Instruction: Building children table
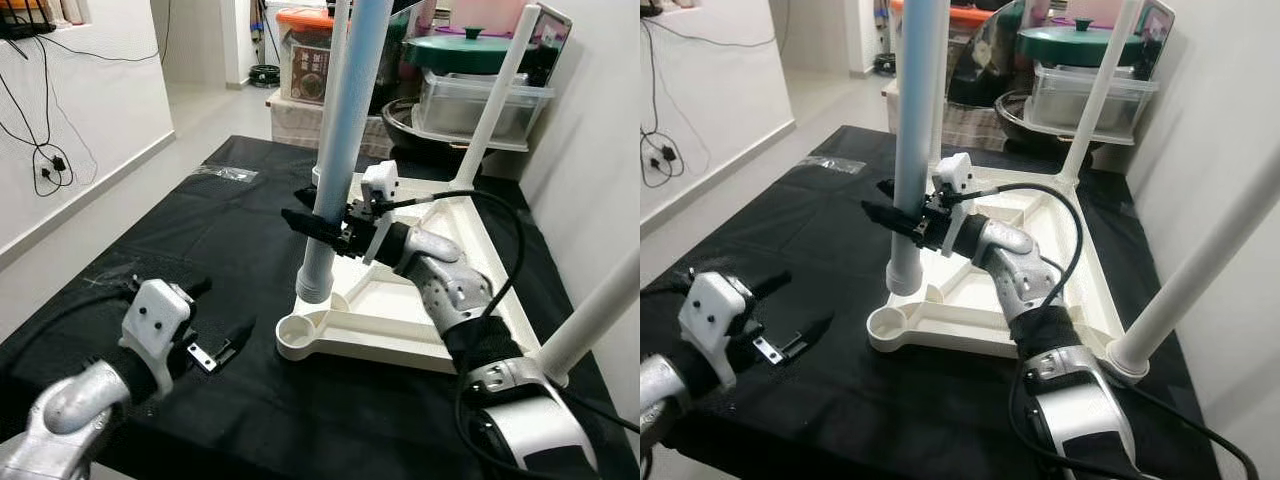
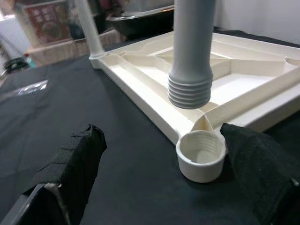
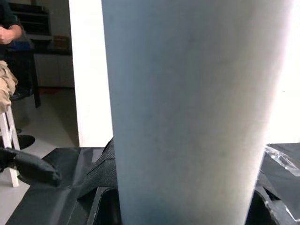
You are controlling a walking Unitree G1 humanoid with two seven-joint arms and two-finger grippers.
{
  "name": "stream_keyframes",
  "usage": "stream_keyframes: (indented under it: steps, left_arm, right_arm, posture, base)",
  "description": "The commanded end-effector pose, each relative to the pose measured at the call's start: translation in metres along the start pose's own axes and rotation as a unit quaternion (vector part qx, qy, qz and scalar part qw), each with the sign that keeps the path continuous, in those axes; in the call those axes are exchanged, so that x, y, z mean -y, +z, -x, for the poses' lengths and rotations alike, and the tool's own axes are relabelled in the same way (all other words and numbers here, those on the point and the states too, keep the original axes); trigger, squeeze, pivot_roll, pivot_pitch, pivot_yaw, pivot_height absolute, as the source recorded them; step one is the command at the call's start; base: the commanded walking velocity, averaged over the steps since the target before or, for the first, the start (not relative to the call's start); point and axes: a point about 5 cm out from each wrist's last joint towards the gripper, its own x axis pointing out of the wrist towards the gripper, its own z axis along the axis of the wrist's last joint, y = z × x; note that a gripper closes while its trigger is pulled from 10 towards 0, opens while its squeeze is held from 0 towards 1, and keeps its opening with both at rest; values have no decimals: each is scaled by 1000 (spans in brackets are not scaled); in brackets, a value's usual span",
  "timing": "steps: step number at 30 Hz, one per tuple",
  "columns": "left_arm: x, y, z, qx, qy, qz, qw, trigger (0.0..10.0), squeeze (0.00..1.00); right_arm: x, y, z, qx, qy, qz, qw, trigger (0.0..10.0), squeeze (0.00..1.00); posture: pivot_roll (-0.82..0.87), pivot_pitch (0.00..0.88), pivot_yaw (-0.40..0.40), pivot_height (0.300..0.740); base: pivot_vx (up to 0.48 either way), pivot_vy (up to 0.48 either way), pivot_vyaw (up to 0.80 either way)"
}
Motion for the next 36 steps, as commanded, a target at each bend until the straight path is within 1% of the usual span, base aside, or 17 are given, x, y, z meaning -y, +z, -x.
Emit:
stream_keyframes:
  steps: [1,3,4,6,7,8,9,10,12,17,20,24,32,36]
  left_arm:
    - [4,-3,0,-11,8,5,1000,10000,0]
    - [8,-6,0,-16,18,8,1000,10000,0]
    - [9,-7,1,-19,19,10,1000,10000,0]
    - [10,-8,1,-21,19,11,1000,10000,0]
    - [13,-11,3,-32,8,11,999,10000,0]
    - [14,-18,6,-52,2,-3,999,10000,0]
    - [14,-18,6,-52,2,-3,999,10000,0]
    - [16,-23,8,-67,-2,-14,998,10000,0]
    - [15,-33,10,-89,9,-15,996,10000,0]
    - [18,-35,11,-91,10,-8,996,10000,0]
    - [24,-38,11,-96,11,-3,995,10000,0]
    - [25,-39,11,-97,11,-1,995,10000,0]
    - [26,-40,11,-98,14,2,995,10000,0]
    - [28,-40,11,-97,14,7,995,10000,0]
  right_arm:
    - [-1,-4,0,-1,-1,7,1000,0,0]
    - [-9,-14,-3,-15,6,26,1000,0,0]
    - [-12,-17,-5,-20,11,36,999,0,0]
    - [-13,-19,-5,-22,14,42,999,0,0]
    - [-15,-19,-6,-23,20,44,999,0,0]
    - [-17,-20,-6,-24,26,45,998,0,0]
    - [-17,-20,-6,-24,26,45,998,0,0]
    - [-18,-20,-6,-24,30,46,998,0,0]
    - [-20,-21,-6,-26,35,47,998,0,0]
    - [-21,-24,-5,-29,39,48,998,0,0]
    - [-24,-26,-2,-33,48,57,997,0,0]
    - [-25,-27,-1,-34,52,60,996,0,0]
    - [-27,-35,6,-68,63,87,992,0,0]
    - [-29,-38,6,-74,73,83,991,0,0]
  posture:
    - [139,0,-96,740]
    - [142,0,-94,740]
    - [142,0,-93,740]
    - [142,0,-93,740]
    - [141,0,-91,740]
    - [141,0,-89,740]
    - [141,0,-89,740]
    - [141,0,-90,740]
    - [141,0,-90,740]
    - [139,0,-91,740]
    - [134,0,-91,740]
    - [134,0,-91,740]
    - [133,0,-97,740]
    - [135,0,-99,740]
  base:
    - [0,0,0]
    - [0,0,0]
    - [0,0,0]
    - [0,0,0]
    - [0,0,0]
    - [0,0,0]
    - [0,0,0]
    - [0,0,0]
    - [0,0,0]
    - [0,0,0]
    - [0,0,0]
    - [0,0,0]
    - [0,0,0]
    - [0,0,0]
